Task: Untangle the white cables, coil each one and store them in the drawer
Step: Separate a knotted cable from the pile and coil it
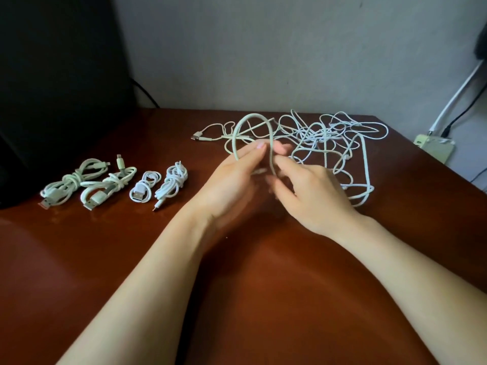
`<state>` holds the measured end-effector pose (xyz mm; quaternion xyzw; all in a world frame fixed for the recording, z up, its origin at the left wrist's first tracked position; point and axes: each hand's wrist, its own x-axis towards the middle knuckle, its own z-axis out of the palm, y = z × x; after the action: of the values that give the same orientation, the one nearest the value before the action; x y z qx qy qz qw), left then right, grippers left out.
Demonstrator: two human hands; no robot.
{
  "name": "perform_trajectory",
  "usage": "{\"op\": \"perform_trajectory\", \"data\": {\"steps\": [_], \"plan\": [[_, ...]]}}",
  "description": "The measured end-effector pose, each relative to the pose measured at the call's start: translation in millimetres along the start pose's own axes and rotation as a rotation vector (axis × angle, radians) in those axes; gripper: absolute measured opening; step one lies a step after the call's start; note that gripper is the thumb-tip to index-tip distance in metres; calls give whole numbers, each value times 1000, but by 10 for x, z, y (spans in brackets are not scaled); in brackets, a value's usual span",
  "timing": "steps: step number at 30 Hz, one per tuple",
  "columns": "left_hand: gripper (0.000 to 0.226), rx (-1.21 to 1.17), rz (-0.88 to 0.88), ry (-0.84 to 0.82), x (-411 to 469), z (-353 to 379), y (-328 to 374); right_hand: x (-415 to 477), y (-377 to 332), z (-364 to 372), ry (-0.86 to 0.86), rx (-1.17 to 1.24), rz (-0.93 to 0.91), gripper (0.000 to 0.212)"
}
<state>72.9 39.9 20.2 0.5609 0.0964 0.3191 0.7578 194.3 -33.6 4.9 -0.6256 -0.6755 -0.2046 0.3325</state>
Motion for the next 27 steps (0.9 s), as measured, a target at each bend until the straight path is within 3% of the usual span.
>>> {"op": "perform_trajectory", "data": {"steps": [12,18,23,27], "plan": [[30,-161,209,294,102,-184,93,56,144,1,101,35,-115,16],[32,-165,256,433,124,-340,139,66,225,-107,255,-71,31,24],[33,-140,279,455,116,-378,167,104,310,-192,345,-106,188,23],[32,-258,276,500,99,-437,203,125,361,-261,284,-171,417,22]]}}
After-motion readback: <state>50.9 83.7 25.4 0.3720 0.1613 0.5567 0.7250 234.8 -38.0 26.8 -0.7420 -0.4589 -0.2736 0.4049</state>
